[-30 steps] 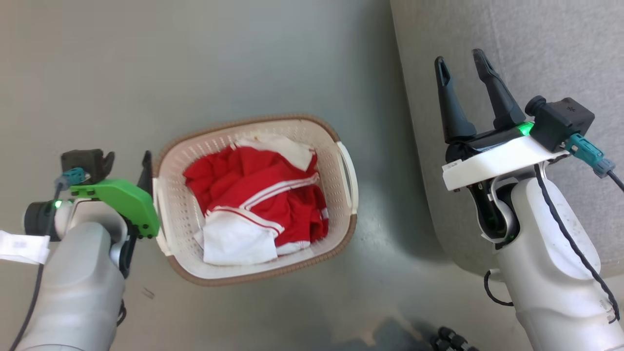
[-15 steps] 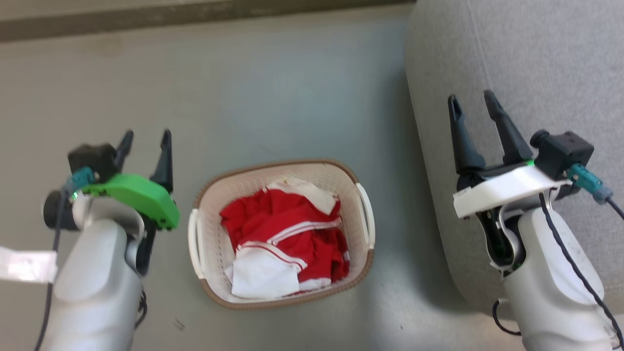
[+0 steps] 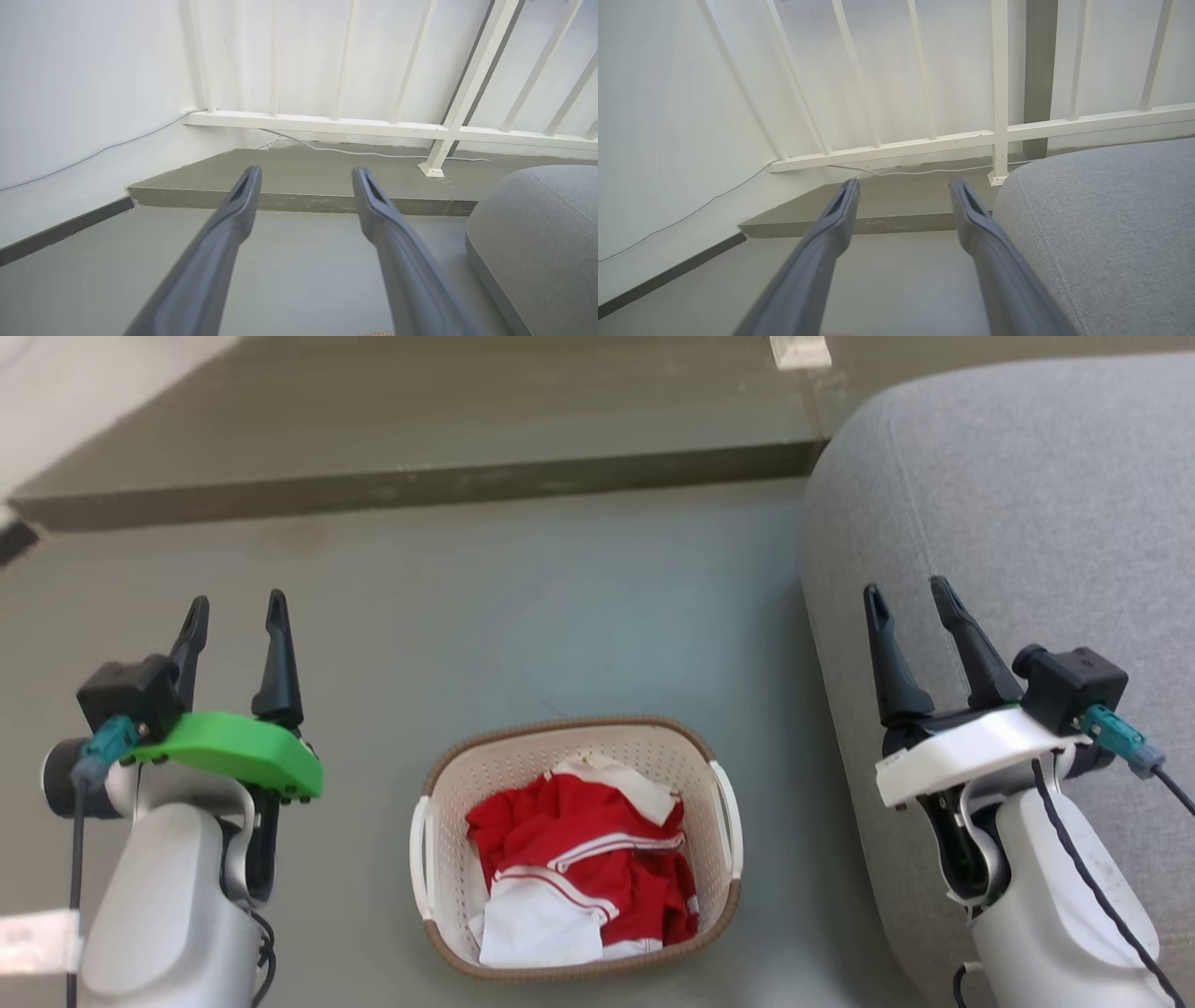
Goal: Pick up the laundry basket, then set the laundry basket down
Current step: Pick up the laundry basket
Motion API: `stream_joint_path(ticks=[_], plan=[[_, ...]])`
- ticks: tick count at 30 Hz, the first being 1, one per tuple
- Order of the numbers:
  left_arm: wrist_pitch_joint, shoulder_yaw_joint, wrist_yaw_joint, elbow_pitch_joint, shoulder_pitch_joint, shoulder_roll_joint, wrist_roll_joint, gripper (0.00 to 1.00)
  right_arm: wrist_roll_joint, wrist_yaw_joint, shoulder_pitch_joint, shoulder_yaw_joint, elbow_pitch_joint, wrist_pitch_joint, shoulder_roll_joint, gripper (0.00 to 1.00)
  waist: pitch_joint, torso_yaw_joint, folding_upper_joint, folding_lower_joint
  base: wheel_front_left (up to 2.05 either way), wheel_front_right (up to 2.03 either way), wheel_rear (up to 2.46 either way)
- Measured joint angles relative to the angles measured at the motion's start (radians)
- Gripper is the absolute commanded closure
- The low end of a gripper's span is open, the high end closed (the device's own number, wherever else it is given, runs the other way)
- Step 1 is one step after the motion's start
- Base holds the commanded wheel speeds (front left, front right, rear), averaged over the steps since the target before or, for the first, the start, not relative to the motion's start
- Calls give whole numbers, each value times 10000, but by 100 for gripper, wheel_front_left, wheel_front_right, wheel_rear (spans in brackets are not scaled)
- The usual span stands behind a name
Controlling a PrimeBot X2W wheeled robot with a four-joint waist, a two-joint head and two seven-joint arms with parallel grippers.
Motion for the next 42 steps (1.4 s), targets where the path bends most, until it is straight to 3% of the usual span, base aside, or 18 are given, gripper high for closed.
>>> stream_joint_path(ticks=[16, 42], plan=[[0, 435, 69, -2134, 1944, -230, 686, 0, -349, -17, 767, -560, -464, 0, -107, 0, -789, 200, 0, 0, 0, 0, 0], [-2, 639, 46, -3118, 2875, -460, 947, 0, -422, -13, 818, -665, -652, 0, -82, 0, -666, 187, 0, 0, 0, 0, 0]])
